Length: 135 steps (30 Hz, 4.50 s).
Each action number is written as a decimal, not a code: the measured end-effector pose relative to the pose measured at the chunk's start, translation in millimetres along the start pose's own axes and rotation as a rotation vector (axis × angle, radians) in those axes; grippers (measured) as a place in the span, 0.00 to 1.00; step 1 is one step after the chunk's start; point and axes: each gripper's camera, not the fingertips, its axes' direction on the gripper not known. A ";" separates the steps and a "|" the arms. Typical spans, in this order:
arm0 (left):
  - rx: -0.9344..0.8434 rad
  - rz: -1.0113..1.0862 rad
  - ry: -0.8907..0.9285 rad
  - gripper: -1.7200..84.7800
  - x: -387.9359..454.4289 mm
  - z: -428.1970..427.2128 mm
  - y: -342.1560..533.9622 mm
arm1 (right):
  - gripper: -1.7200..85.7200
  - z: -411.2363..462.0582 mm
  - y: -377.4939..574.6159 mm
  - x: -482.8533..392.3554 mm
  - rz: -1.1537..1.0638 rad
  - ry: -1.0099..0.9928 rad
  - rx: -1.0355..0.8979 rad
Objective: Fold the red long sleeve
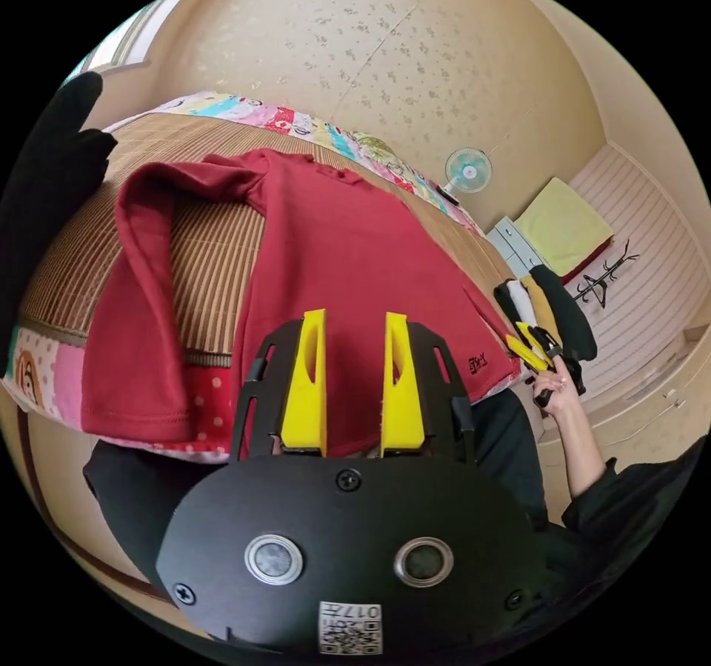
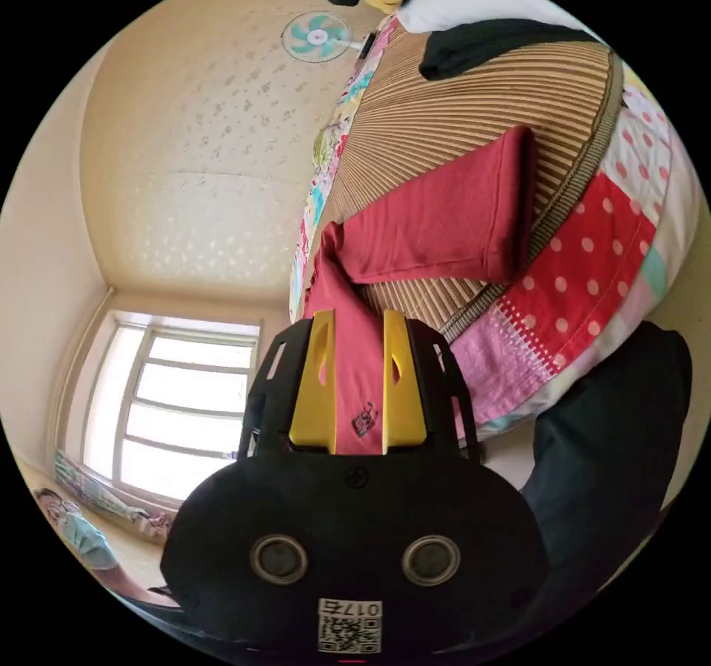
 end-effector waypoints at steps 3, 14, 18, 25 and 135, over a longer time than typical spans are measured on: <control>0.102 0.083 -0.069 0.12 -2.2 9.9 32.3 | 0.15 1.3 -27.7 26.8 0.124 -0.109 0.013; 0.119 -0.035 0.160 0.05 -59.3 2.8 46.5 | 0.04 -13.7 -133.0 31.0 0.219 0.146 0.037; 0.120 -0.071 0.198 0.04 -65.4 5.0 47.9 | 0.03 -10.8 -181.6 -10.9 0.115 0.444 0.072; 0.092 -0.072 0.193 0.06 -59.5 11.4 43.3 | 0.03 59.6 -224.6 -251.7 -0.572 0.651 0.256; 0.592 -0.418 0.331 0.02 -180.9 -412.6 -145.6 | 0.04 213.6 96.1 12.4 -0.991 0.852 -0.130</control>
